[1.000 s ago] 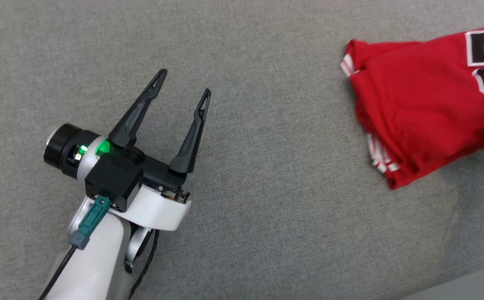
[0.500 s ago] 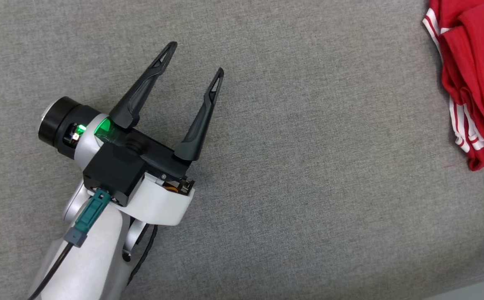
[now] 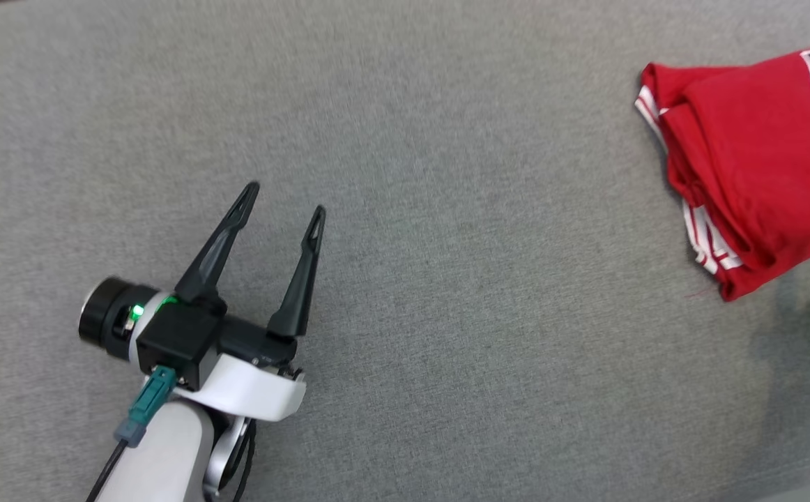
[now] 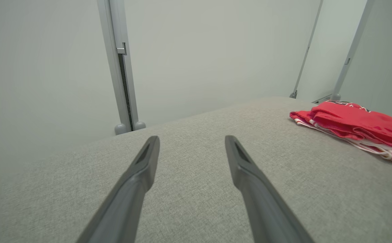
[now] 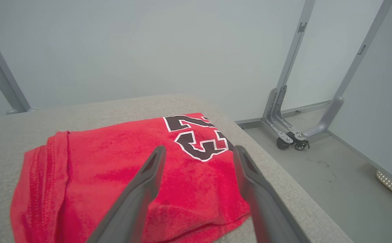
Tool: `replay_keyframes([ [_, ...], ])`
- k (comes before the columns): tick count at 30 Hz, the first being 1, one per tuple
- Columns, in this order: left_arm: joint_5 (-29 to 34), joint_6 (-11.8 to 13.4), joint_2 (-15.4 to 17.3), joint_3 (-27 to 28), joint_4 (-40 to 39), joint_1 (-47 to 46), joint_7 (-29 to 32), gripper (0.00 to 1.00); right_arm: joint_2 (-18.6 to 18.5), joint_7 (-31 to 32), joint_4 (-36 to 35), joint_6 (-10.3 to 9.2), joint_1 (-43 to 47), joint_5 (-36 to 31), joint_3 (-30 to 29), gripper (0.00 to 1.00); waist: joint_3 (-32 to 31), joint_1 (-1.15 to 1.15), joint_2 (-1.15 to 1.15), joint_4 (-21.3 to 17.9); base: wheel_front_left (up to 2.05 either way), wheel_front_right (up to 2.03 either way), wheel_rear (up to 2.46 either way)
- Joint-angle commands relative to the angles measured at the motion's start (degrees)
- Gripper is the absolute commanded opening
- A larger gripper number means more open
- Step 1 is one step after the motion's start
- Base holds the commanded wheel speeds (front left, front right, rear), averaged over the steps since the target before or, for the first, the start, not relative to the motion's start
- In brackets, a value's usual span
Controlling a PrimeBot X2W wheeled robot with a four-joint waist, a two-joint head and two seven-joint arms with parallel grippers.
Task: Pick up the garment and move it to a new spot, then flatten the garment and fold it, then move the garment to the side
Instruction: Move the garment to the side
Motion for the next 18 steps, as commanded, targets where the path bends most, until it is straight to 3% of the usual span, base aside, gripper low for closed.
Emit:
replay_keyframes([
  [1,-0.4,0.5,0.1,0.4,0.4,0.8,-0.2,1.00,0.8,-0.2,-1.2,-0.12,1.9,-0.7,-0.2,1.00,-3.6,0.00,0.00,0.5,0.00,0.00,0.00],
  [7,-3.2,2.6,-0.6,2.6,2.9,5.7,-0.6,1.00,8.4,-0.2,-13.4,-0.12,11.3,-4.5,2.2,1.00,-9.2,0.00,0.00,3.1,0.00,0.00,0.00],
  [18,-7.0,4.8,-0.9,6.8,6.0,11.7,-2.1,1.00,13.1,4.9,-25.0,-0.12,20.3,-7.4,4.9,1.00,-16.3,0.00,0.00,9.3,0.00,0.00,0.00],
])
